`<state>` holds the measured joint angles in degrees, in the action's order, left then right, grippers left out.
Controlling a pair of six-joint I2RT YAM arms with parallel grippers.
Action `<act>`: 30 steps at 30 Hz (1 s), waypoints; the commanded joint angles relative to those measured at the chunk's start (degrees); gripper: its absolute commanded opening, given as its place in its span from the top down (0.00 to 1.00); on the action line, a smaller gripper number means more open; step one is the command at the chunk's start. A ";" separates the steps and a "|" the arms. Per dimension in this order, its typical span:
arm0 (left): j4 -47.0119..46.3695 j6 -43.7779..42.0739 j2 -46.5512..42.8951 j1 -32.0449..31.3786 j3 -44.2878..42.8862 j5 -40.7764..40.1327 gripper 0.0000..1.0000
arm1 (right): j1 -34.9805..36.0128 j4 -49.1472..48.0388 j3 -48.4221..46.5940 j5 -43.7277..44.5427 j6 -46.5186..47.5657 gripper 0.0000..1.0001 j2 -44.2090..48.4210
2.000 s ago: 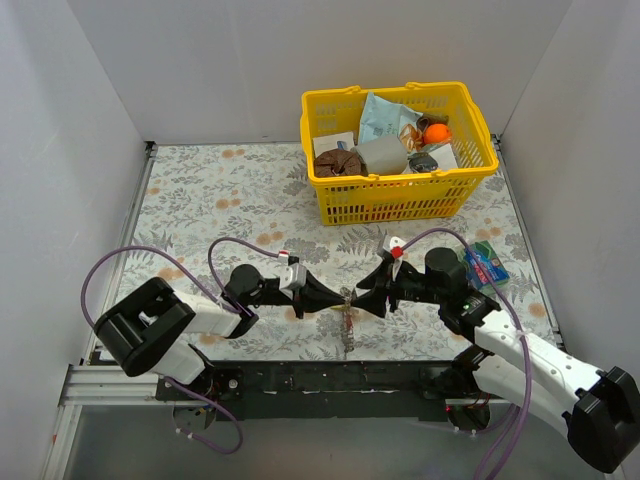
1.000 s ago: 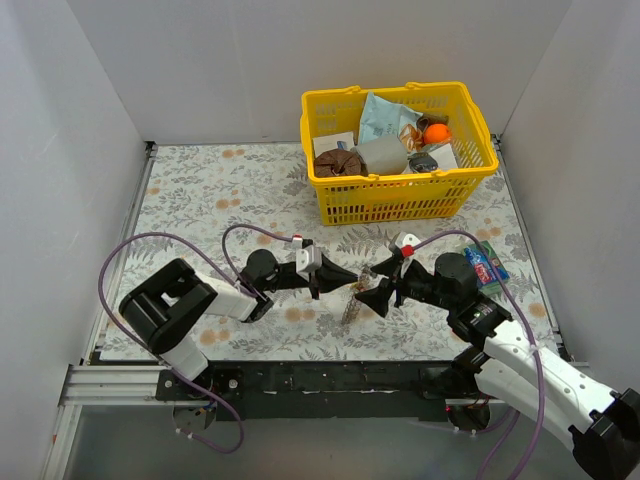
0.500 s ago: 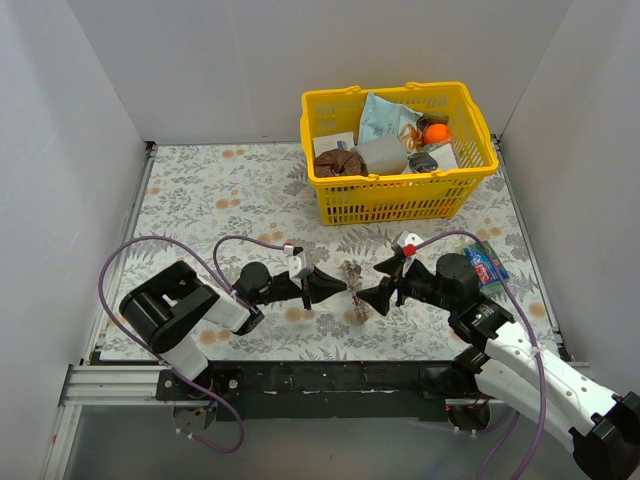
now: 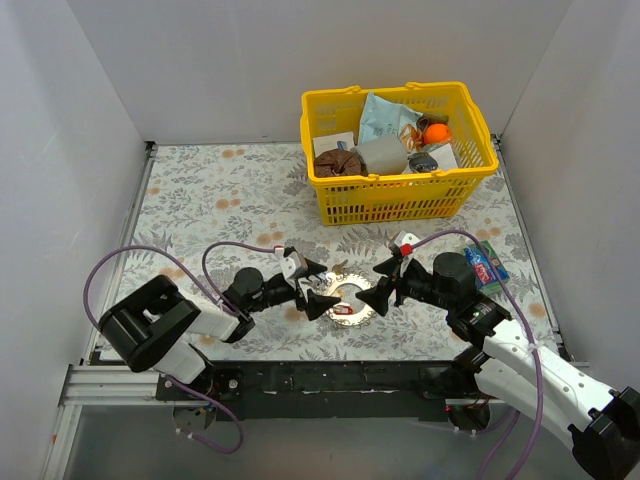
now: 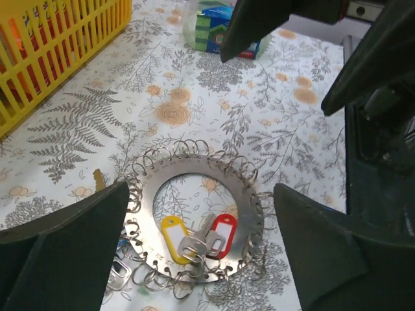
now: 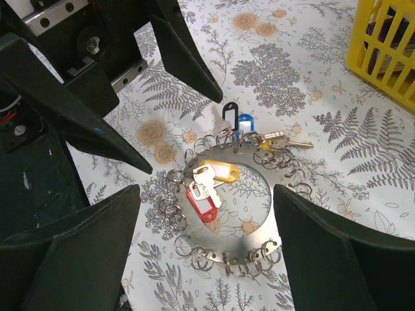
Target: Put the keys on the keyring
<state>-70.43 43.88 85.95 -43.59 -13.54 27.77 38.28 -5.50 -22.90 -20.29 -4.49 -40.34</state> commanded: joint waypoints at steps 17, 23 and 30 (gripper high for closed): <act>60.58 11.93 -5.01 0.44 -30.05 -33.47 0.02 | 0.04 -1.10 -4.35 8.41 -1.13 0.04 -5.71; 60.94 20.17 -6.59 2.19 -28.56 -37.69 0.02 | -1.28 2.42 -8.30 18.78 -4.29 0.02 -11.95; 63.49 27.04 -6.76 13.07 -26.63 -28.58 0.02 | -6.98 4.01 -8.31 24.16 -7.99 0.02 -12.67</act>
<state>-10.44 64.95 80.47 -36.47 -41.23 -4.73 34.65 -1.91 -29.65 -1.43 -9.63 -54.61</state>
